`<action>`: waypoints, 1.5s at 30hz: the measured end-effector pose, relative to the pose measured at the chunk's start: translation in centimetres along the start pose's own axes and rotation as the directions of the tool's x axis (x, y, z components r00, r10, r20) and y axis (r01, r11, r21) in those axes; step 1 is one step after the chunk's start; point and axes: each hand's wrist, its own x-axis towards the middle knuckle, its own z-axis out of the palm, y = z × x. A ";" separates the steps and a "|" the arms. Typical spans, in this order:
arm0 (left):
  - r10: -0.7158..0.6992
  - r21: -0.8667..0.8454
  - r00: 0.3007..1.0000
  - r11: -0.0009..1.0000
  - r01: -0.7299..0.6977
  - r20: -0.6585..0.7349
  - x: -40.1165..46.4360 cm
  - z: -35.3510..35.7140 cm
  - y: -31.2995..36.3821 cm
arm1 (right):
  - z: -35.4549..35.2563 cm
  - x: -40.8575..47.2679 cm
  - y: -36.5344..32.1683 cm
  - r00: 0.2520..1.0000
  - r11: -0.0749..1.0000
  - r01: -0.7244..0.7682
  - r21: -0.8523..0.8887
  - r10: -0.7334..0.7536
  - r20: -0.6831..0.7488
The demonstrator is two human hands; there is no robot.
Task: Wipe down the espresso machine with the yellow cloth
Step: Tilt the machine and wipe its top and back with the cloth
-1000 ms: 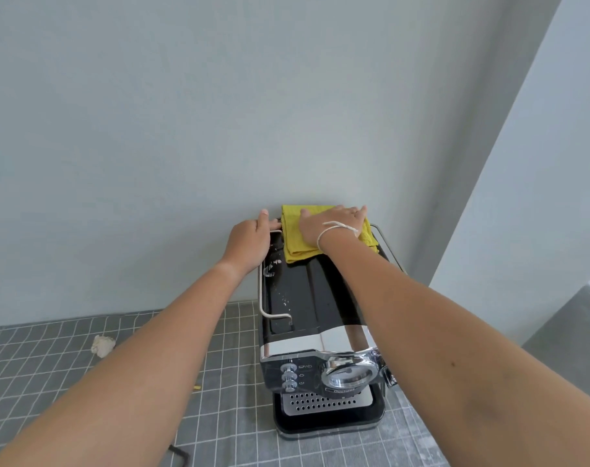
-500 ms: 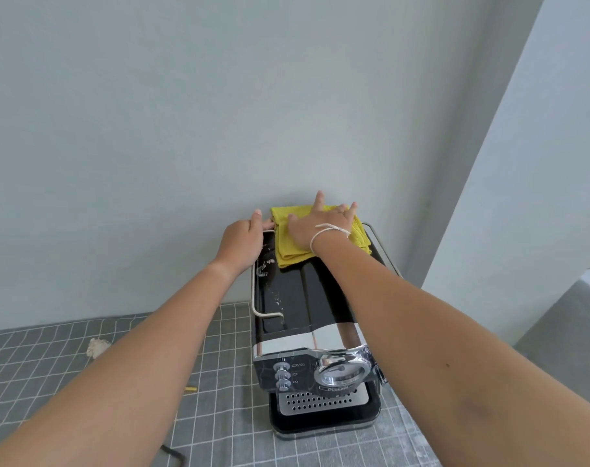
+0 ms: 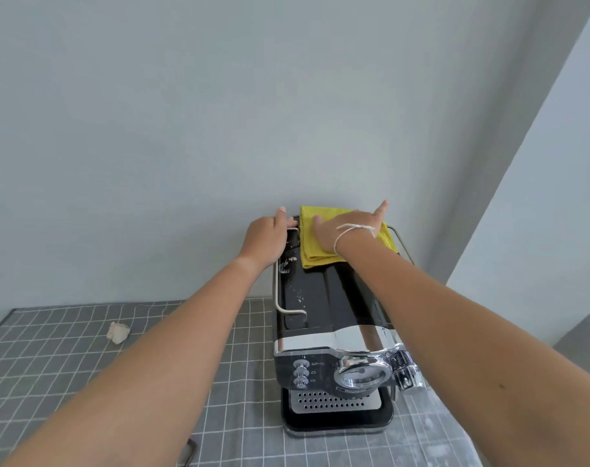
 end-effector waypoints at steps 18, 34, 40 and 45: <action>-0.054 -0.002 0.997 0.999 0.054 -0.053 -0.2 -0.1 -0.3 | 1.2 0.2 1.2 0.906 0.831 0.420 0.366 -0.405 -0.121; -0.047 0.063 0.997 0.997 0.050 -0.054 -0.3 -0.4 -0.3 | 1.2 -1.4 -0.8 0.955 0.916 0.298 0.268 -0.281 -0.100; -0.030 0.090 0.998 0.995 0.035 -0.058 -0.1 -0.3 -0.2 | 0.6 -1.3 -1.4 0.984 0.935 0.176 0.307 -0.173 -0.039; -0.018 0.103 0.998 0.994 0.024 -0.059 0.0 -0.2 -0.2 | 0.0 0.5 -1.4 0.996 0.931 0.058 0.360 -0.077 0.039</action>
